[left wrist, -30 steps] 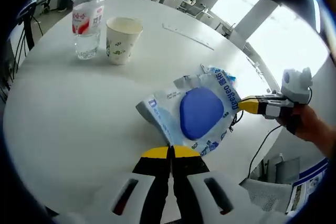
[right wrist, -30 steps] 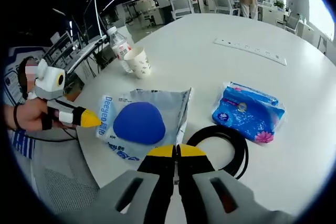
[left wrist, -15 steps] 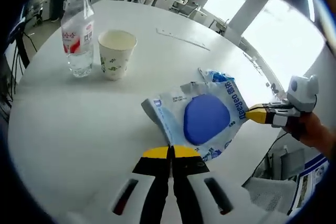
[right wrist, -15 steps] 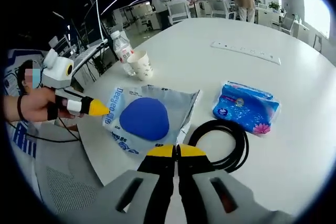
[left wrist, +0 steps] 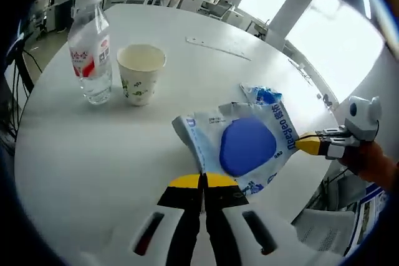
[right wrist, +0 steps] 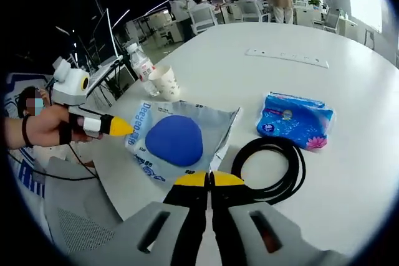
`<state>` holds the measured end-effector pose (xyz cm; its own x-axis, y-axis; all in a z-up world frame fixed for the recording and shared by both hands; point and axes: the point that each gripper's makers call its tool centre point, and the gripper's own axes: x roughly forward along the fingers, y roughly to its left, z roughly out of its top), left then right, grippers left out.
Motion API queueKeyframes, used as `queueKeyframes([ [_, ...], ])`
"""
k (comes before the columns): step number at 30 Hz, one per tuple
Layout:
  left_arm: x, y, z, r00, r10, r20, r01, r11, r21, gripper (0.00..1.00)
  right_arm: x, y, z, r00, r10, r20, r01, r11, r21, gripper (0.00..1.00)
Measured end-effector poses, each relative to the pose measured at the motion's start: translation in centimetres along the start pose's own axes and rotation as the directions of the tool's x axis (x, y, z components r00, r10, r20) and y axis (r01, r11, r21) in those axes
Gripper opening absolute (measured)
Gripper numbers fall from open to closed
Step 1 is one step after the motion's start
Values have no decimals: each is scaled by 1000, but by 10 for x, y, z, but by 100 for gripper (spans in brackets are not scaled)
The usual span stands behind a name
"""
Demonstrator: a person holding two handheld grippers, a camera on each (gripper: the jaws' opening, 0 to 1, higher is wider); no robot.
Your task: Arrange the tabletop items into an orderly group along one side of the table until the central work area is clear of visible clutter.
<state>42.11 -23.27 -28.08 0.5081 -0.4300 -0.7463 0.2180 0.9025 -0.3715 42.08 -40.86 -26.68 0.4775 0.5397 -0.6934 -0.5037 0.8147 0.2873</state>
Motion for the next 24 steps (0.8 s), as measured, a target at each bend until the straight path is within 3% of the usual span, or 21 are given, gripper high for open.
queueKeyframes([
  [11, 13, 3, 16, 1000, 4, -15, -4, 999, 33, 0, 9, -8, 11, 1000, -9, -1, 9, 1000, -8, 0],
  [24, 34, 15, 50, 999, 36, 8, -36, 999, 33, 0, 36, -25, 45, 1000, -4, -3, 4, 999, -46, 0],
])
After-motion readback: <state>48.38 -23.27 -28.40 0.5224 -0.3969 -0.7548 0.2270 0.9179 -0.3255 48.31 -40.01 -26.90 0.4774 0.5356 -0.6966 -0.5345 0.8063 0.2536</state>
